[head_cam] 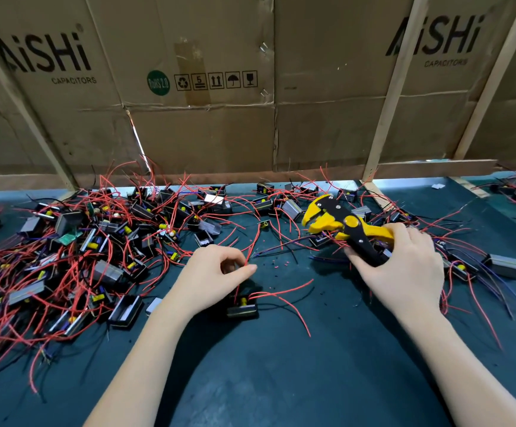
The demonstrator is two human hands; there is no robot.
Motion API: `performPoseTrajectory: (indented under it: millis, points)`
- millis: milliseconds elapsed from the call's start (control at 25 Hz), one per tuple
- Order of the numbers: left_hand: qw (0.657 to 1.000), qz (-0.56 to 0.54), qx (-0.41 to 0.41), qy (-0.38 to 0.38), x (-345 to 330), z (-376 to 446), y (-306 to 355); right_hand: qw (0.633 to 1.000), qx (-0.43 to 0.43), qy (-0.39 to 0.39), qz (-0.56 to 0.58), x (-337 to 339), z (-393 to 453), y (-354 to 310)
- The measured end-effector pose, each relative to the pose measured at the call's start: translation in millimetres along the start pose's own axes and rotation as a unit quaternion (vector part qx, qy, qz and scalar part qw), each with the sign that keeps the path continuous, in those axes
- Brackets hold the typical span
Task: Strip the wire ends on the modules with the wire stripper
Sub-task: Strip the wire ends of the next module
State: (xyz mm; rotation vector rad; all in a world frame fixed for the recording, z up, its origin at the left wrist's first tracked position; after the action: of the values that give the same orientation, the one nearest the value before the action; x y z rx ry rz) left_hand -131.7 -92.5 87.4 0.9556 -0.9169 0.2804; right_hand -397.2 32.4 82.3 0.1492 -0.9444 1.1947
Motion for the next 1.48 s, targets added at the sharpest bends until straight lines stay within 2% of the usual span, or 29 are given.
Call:
performPoseTrajectory:
  millis: [80,200,240,320,360,440,520,560,600,640,680,720,760,800,840,960,1000,1080,1200,1280,1360,1400,1480]
  points:
    - [1.0,0.0,-0.023,-0.007,0.4,-3.1,8.8,0.999,-0.039,0.005,0.032,3.8,4.7,4.7]
    - [0.975,-0.205,-0.08,-0.042,-15.0,-12.5,39.5,0.994,-0.079,0.026,0.069,10.3,9.5,8.7]
    - [0.966,-0.227,-0.104,-0.069,-19.1,-14.1,47.5,0.992,-0.09,0.035,0.084,12.6,10.4,9.5]
    - [0.961,-0.208,-0.131,-0.126,-26.0,-15.4,47.5,0.986,-0.107,0.051,0.114,16.2,11.6,11.3]
    - [0.966,-0.186,-0.125,-0.13,-25.1,-13.6,42.7,0.984,-0.112,0.061,0.123,17.3,11.8,11.5]
    - [0.981,-0.145,-0.097,-0.086,-16.4,-10.1,31.5,0.981,-0.12,0.08,0.128,20.0,12.1,11.2]
    - [0.991,-0.111,-0.071,0.019,-5.0,-6.2,20.9,0.976,-0.116,0.092,0.156,22.8,12.3,10.6]
    - [0.99,-0.099,-0.058,0.083,2.1,-3.8,15.3,0.967,-0.106,0.079,0.218,23.5,13.4,9.7]
    - [0.985,-0.081,-0.043,0.146,9.9,-1.4,9.3,0.941,-0.095,0.032,0.324,22.8,15.0,8.5]
    - [0.978,-0.056,-0.022,0.202,17.9,-0.1,3.2,0.882,-0.076,-0.054,0.462,22.2,15.6,4.4]
    - [0.967,-0.027,0.008,0.252,26.0,0.2,-3.9,0.79,-0.05,-0.158,0.59,23.0,14.4,-2.4]
    - [0.955,0.002,0.039,0.294,33.9,-0.2,-11.3,0.701,-0.034,-0.247,0.668,23.7,12.1,-8.2]
    - [0.94,0.029,0.069,0.332,41.3,-0.9,-18.1,0.641,-0.024,-0.323,0.696,23.7,9.0,-12.1]
    - [0.924,0.053,0.097,0.365,47.5,-2.8,-24.3,0.612,-0.016,-0.386,0.69,23.3,5.7,-14.8]
    - [0.908,0.079,0.124,0.393,53.3,-5.0,-29.0,0.618,-0.017,-0.428,0.659,21.6,3.0,-16.0]
    - [0.869,0.148,0.19,0.432,67.6,-11.5,-40.9,0.728,-0.074,-0.441,0.521,11.0,-3.2,-16.8]
    - [0.865,0.157,0.214,0.427,71.4,-13.6,-46.3,0.749,-0.102,-0.433,0.49,7.7,-5.1,-17.3]
    - [0.869,0.159,0.26,0.39,76.5,-16.1,-57.9,0.76,-0.158,-0.406,0.483,3.3,-5.9,-17.9]
    - [0.88,0.166,0.307,0.322,74.1,-16.5,-67.4,0.769,-0.22,-0.322,0.506,-0.1,1.1,-10.4]
    - [0.879,0.157,0.31,0.326,72.8,-16.3,-68.0,0.771,-0.258,-0.272,0.515,-3.1,4.8,-3.8]
    - [0.878,0.056,0.297,0.372,75.1,-15.3,-69.6,0.771,-0.278,-0.243,0.519,-6.3,6.0,-0.2]
    - [0.87,-0.055,0.289,0.396,77.5,-12.9,-70.4,0.779,-0.274,-0.233,0.513,-6.7,6.2,0.5]
    - [0.811,-0.297,0.26,0.432,83.5,-10.2,-70.7,0.827,-0.225,-0.195,0.478,-5.0,5.9,1.3]
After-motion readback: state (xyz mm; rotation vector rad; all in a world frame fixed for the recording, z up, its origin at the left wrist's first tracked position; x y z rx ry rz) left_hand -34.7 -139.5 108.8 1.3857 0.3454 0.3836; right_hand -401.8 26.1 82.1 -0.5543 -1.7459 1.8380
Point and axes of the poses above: each hand's wrist, its own z-axis towards the middle knuckle, its own x-axis out of the back of the hand, y = z × x, the point moved 2 cm from there along z, towards the middle knuckle, and after that the axes turned 2 degrees about x, right-handed, at the moved point
